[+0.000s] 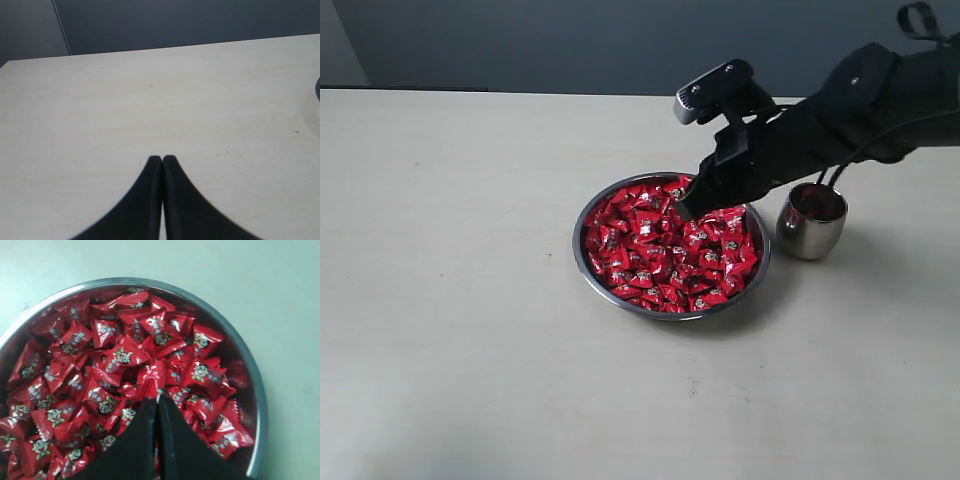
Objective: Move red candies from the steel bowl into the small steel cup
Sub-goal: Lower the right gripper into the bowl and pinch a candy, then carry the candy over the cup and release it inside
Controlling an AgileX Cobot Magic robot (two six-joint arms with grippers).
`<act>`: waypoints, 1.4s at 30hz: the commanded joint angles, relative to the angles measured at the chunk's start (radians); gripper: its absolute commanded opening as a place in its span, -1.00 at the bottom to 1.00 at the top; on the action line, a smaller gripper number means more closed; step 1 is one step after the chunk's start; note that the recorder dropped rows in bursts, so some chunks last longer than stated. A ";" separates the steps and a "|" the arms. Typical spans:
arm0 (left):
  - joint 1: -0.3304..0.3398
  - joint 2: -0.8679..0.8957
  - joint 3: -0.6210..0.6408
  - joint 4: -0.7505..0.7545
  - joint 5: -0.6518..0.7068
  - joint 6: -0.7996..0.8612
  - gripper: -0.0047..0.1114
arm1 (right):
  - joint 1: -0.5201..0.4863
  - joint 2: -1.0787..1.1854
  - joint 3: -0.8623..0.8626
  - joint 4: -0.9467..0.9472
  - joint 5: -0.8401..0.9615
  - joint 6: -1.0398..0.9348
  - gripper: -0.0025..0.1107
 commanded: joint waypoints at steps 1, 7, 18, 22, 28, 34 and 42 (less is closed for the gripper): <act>-0.005 -0.005 -0.008 0.002 -0.005 -0.001 -0.91 | -0.003 -0.141 0.131 -0.030 -0.139 0.025 -0.95; -0.005 -0.005 -0.008 0.002 -0.005 -0.001 -0.91 | -0.003 -0.266 0.300 0.018 -0.374 0.025 -0.95; -0.005 -0.005 -0.008 0.002 -0.005 -0.001 -0.91 | -0.169 -0.266 0.389 0.144 -0.429 0.023 -0.95; -0.005 -0.005 -0.008 0.002 -0.005 -0.001 -0.91 | -0.257 -0.262 0.389 0.144 -0.341 0.023 -0.95; -0.005 -0.005 -0.008 0.002 -0.005 -0.001 -0.91 | -0.270 -0.260 0.355 0.146 -0.275 0.023 -0.96; -0.005 -0.005 -0.008 0.002 -0.005 -0.001 -0.91 | -0.270 -0.244 0.313 0.146 -0.237 0.023 -0.96; -0.005 -0.005 -0.008 0.002 -0.005 -0.001 -0.91 | -0.270 -0.109 0.231 0.148 -0.172 0.021 -0.96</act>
